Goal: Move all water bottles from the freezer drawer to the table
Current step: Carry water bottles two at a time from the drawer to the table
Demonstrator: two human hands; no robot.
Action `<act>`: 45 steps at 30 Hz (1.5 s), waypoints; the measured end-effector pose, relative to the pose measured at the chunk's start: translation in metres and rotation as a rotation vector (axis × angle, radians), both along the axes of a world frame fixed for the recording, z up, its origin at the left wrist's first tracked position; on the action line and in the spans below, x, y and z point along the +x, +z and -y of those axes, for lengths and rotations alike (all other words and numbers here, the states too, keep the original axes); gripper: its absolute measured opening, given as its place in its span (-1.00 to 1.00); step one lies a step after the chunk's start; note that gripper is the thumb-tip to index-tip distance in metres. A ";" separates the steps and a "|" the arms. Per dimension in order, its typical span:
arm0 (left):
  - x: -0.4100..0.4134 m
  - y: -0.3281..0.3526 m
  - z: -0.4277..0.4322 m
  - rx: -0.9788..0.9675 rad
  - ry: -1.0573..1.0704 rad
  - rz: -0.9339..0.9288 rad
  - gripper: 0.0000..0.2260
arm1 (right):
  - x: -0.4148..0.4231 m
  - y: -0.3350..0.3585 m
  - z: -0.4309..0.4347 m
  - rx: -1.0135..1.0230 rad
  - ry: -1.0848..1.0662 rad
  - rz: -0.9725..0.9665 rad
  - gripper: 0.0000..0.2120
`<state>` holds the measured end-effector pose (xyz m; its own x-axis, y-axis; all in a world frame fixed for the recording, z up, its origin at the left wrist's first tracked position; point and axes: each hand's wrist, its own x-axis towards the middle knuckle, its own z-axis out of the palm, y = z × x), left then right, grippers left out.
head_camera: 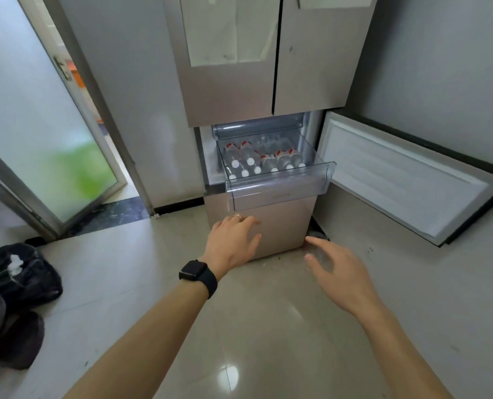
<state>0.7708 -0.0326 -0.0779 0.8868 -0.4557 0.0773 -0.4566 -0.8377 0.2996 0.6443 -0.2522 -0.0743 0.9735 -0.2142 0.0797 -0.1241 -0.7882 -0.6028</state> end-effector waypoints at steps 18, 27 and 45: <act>0.217 -0.052 0.126 -0.146 0.372 -0.226 -0.62 | 0.305 -0.051 0.154 0.027 0.321 -0.143 -0.56; 0.298 -0.077 0.113 -0.268 0.543 -0.287 -0.58 | 0.427 -0.070 0.128 0.068 0.401 -0.176 -0.56; 0.480 -0.142 0.124 -1.038 0.951 -0.802 -0.51 | 0.605 -0.147 0.046 1.081 -0.163 -0.729 -0.69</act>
<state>1.2508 -0.1563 -0.2200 0.7644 0.2033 -0.6119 0.6260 -0.0066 0.7798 1.2495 -0.2985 -0.2212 0.6772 0.0437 -0.7345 -0.7343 0.1019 -0.6711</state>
